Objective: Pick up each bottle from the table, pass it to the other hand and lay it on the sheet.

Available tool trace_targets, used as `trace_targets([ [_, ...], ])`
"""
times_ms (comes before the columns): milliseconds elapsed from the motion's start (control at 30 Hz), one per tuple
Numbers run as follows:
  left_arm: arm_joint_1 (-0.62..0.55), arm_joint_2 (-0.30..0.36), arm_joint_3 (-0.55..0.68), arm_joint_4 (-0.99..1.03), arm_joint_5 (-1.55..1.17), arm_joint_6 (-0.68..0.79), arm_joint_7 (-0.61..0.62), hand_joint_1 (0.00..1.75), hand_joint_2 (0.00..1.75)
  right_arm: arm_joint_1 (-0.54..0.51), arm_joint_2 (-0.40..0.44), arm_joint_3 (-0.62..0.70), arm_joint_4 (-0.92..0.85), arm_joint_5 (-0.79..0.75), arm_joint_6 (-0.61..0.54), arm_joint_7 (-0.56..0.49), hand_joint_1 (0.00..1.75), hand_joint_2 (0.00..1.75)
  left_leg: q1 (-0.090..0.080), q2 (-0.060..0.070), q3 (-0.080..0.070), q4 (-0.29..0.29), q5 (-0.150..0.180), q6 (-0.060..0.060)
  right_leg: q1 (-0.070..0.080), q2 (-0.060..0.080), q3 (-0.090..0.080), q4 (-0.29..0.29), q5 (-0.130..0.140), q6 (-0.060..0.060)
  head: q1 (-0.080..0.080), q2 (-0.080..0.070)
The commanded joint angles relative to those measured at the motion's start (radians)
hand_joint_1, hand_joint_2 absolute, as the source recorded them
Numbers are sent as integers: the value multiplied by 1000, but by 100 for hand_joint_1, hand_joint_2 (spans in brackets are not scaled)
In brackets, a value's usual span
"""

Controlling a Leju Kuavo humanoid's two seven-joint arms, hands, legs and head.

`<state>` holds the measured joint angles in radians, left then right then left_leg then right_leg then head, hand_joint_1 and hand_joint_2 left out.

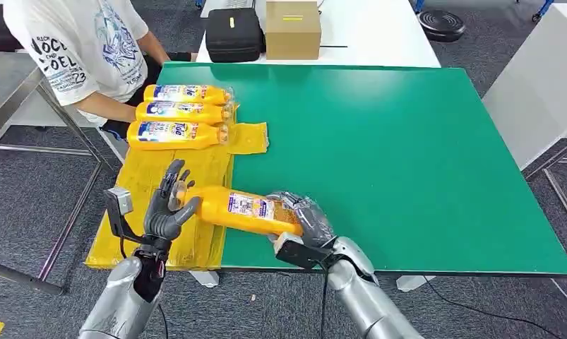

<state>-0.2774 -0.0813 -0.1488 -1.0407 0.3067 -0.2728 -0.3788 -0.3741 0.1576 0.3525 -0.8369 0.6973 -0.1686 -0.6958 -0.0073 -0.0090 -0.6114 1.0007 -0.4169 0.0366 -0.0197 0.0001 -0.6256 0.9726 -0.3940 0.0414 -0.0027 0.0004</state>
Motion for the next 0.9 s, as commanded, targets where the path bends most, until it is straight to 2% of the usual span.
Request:
trace_targets([
  [33,-20,16,-25,46,20,-29,14,0,175,-77,18,44,122,2,-49,-1,175,175,2,2,6,0,-3,-2,2,1,6,-1,-2,-2,0,0],
  [133,-20,16,-25,46,20,-29,14,0,175,-77,18,44,122,2,-49,-1,175,175,1,1,3,0,-1,-1,1,1,3,0,-1,-1,0,0],
  [233,-14,14,-22,34,24,-29,19,0,175,-85,22,48,128,12,-58,6,175,175,2,2,8,1,-4,-3,3,1,8,0,-4,-3,0,0],
  [333,-11,13,-21,28,28,-35,22,0,175,-89,27,53,130,17,-56,11,175,175,1,1,3,0,-2,-2,1,1,3,0,-1,-2,0,0],
  [567,12,10,-23,-11,64,-75,42,0,175,-102,41,87,156,86,-108,61,175,175,1,2,3,0,-2,-2,1,1,3,0,-1,-2,0,0],
  [900,3,-4,-16,-32,126,-100,46,0,175,-98,76,135,189,139,-101,68,175,175,1,0,3,0,-2,-2,1,0,3,0,-1,-1,0,0],
])
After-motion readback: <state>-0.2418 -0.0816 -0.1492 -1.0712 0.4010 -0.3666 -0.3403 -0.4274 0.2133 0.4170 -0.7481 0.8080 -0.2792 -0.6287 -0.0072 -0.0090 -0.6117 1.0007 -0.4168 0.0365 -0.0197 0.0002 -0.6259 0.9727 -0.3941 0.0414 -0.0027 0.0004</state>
